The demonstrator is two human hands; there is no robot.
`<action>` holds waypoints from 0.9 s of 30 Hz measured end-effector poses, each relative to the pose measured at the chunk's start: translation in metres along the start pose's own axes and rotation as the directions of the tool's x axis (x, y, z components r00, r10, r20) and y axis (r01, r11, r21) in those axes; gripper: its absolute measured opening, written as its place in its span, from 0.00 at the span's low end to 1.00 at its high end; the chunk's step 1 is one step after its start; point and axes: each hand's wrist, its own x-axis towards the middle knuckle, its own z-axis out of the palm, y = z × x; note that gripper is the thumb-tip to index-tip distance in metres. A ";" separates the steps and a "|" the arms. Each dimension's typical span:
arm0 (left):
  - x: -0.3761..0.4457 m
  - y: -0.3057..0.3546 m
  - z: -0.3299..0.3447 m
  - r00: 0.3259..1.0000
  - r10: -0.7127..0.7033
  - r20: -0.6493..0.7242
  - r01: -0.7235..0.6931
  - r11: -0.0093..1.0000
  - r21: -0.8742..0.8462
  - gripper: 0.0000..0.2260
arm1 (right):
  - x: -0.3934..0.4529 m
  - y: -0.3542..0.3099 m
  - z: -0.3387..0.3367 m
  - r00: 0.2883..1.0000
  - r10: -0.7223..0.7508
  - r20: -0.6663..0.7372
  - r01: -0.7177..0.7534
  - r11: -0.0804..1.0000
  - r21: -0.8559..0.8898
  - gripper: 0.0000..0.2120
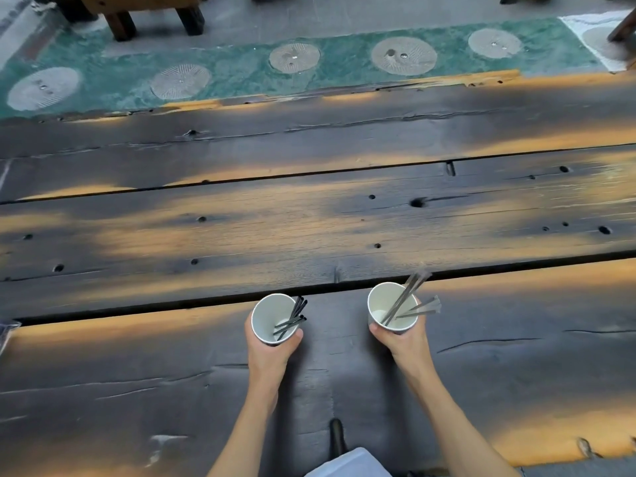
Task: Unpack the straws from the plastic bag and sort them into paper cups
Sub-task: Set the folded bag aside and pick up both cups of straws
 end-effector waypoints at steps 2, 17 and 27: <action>0.010 0.010 0.004 1.000 0.009 -0.013 -0.009 1.000 -0.017 0.31 | 0.013 -0.006 0.002 1.000 -0.005 -0.007 0.005 1.000 0.006 0.36; 0.160 0.102 0.052 0.991 0.114 -0.071 -0.121 0.988 -0.095 0.32 | 0.176 -0.101 0.052 0.994 -0.108 0.005 0.107 0.990 0.092 0.32; 0.300 0.137 0.087 0.980 0.186 -0.068 -0.193 0.975 -0.109 0.33 | 0.310 -0.152 0.095 0.980 -0.198 -0.009 0.198 0.979 0.056 0.36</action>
